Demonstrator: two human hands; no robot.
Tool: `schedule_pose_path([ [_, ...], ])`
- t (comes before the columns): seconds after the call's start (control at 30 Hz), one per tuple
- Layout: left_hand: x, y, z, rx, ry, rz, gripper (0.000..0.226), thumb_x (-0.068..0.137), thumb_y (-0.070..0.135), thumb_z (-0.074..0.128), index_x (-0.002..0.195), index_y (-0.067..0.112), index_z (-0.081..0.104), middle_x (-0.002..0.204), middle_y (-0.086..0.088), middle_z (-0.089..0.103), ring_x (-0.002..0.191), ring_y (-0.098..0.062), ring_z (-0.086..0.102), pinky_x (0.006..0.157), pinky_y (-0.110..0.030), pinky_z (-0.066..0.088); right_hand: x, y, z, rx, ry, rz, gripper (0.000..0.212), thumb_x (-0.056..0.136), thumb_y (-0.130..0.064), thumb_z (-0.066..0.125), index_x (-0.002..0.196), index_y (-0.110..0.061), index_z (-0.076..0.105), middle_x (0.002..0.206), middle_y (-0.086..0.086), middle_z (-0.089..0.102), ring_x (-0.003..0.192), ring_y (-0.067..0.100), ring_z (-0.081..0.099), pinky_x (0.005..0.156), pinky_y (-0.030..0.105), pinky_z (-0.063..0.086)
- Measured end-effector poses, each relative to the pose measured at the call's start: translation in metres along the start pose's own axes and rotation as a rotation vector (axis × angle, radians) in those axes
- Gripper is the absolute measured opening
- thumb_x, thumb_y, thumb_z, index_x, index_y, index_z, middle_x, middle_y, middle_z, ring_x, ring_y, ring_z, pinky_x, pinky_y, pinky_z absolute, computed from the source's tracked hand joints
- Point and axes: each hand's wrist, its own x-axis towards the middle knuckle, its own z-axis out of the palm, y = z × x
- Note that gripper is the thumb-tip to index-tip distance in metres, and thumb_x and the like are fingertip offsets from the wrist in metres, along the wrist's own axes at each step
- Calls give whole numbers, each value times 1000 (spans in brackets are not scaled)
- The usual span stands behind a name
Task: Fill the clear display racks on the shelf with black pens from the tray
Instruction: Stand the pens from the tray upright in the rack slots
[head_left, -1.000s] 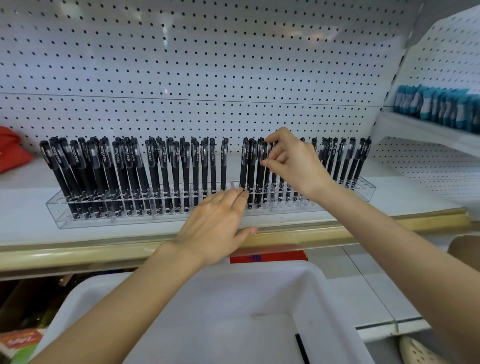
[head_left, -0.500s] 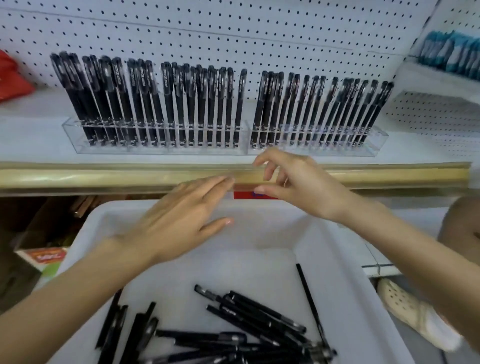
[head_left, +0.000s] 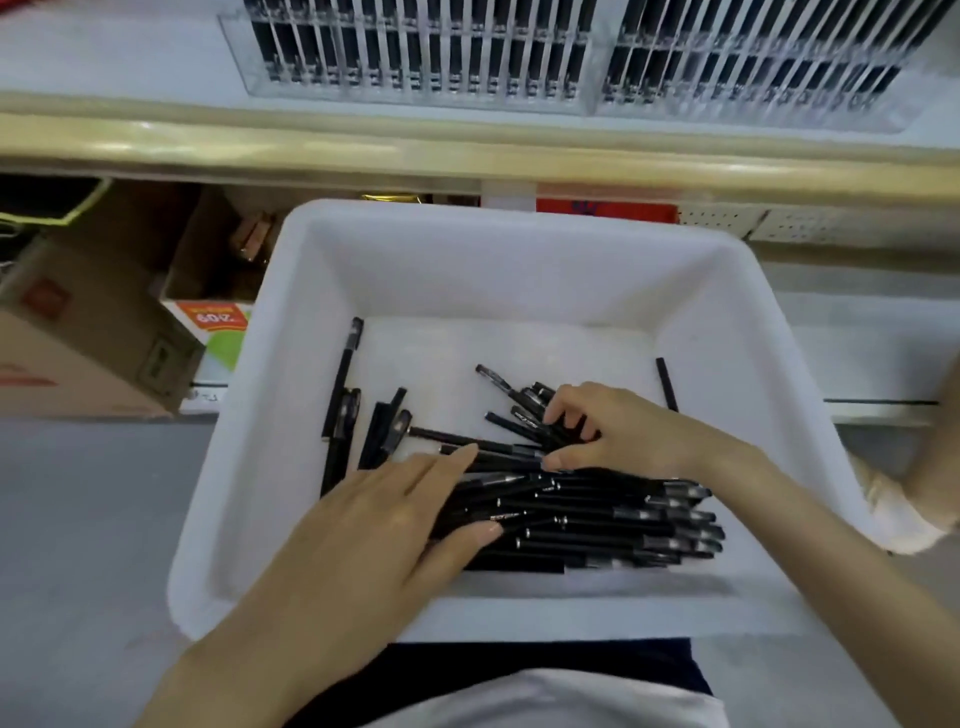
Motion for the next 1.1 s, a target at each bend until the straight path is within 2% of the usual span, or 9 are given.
schedule_pose_path([
  [0.07,-7,2,2,-26,30,-87,63,98,63,14,132,27,54,105,19,66,80,-3,64,65,-17,46,-5,-1,5,30,11,-37,44,80,-47,70,116,-28,53,109,-4,48,101,14,53,88,25,44],
  [0.17,-10,3,8,-19,102,-179,68,93,68,11,127,30,57,101,16,69,72,-9,68,56,-28,54,-12,-2,14,70,11,-114,43,78,-46,74,114,-31,55,108,-4,47,100,12,51,87,20,44],
  [0.33,-11,4,14,3,85,-187,74,85,72,6,129,35,53,106,15,69,86,-11,69,68,-38,56,-15,-3,34,14,-68,-191,50,74,-48,77,114,-38,49,108,-10,44,100,5,47,90,23,44],
  [0.43,-10,6,13,-4,79,-179,70,88,69,11,127,32,56,105,12,70,85,-12,70,65,-39,57,-13,-3,35,-1,-49,-203,50,73,-43,79,112,-36,48,104,-11,43,97,8,46,87,26,44],
  [0.6,-9,8,12,-11,65,-176,63,92,65,18,123,28,59,99,13,71,76,-11,70,56,-36,56,-9,3,36,78,-9,-196,37,75,-36,79,101,-33,52,102,-6,48,89,7,49,73,16,41],
  [0.83,-3,6,11,-97,-19,-213,74,85,71,5,132,36,50,108,16,67,91,-7,68,73,-34,55,2,12,26,300,8,-95,13,86,-17,69,81,-25,59,82,-8,60,67,5,53,66,16,42],
  [0.9,3,1,10,-124,-45,-229,79,80,73,2,134,38,46,112,17,65,94,-5,65,80,-31,53,7,11,19,363,-2,-77,15,87,-14,68,81,-24,59,80,-5,63,65,4,55,66,16,43],
  [1.03,18,-8,7,-204,-133,-265,74,81,76,7,134,40,46,116,21,62,97,0,61,86,-27,49,13,3,1,464,-4,-35,10,92,-5,58,87,-14,56,70,2,67,53,11,56,44,22,42],
  [1.1,27,-11,2,-266,-171,-290,76,78,78,8,133,42,47,118,25,61,102,3,59,88,-25,48,14,-1,-7,479,-8,-34,8,94,-6,53,91,-13,52,76,3,71,51,14,58,43,23,40],
])
